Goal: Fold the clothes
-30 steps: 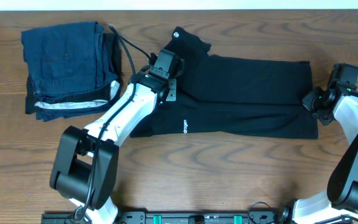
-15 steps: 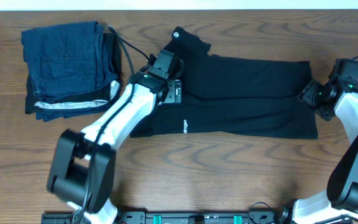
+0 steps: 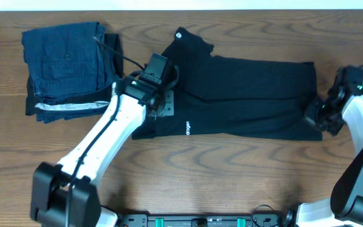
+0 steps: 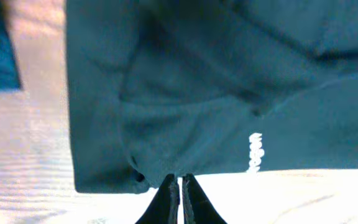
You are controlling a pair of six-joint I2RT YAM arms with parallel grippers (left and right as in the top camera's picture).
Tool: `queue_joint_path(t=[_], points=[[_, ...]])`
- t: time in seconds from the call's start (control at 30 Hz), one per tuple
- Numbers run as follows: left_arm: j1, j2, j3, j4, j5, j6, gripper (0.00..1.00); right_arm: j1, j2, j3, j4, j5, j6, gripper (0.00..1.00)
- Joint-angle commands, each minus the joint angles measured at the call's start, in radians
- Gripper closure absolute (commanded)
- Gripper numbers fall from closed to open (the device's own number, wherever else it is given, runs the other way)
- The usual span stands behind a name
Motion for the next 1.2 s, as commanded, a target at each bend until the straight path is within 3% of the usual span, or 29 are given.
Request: queue_joint_path(t=[0.0,0.3,0.6,1.17], points=[[0.005,0.065,-0.034,-0.008,0.031,-0.013,0.94,0.007,-0.004,-0.06,0.042,0.027,-0.002,0.99],[0.052,0.125,-0.039,-0.093,-0.036,-0.056,0.94,0.005,-0.004,-0.08,0.055,0.026,-0.017,0.99],[0.099,0.133,-0.084,-0.119,0.091,-0.077,0.94,0.005,-0.004,-0.109,0.076,0.074,-0.017,0.99],[0.1,0.164,-0.219,0.1,0.076,-0.1,0.94,0.002,-0.004,-0.226,0.259,0.098,-0.017,0.99]])
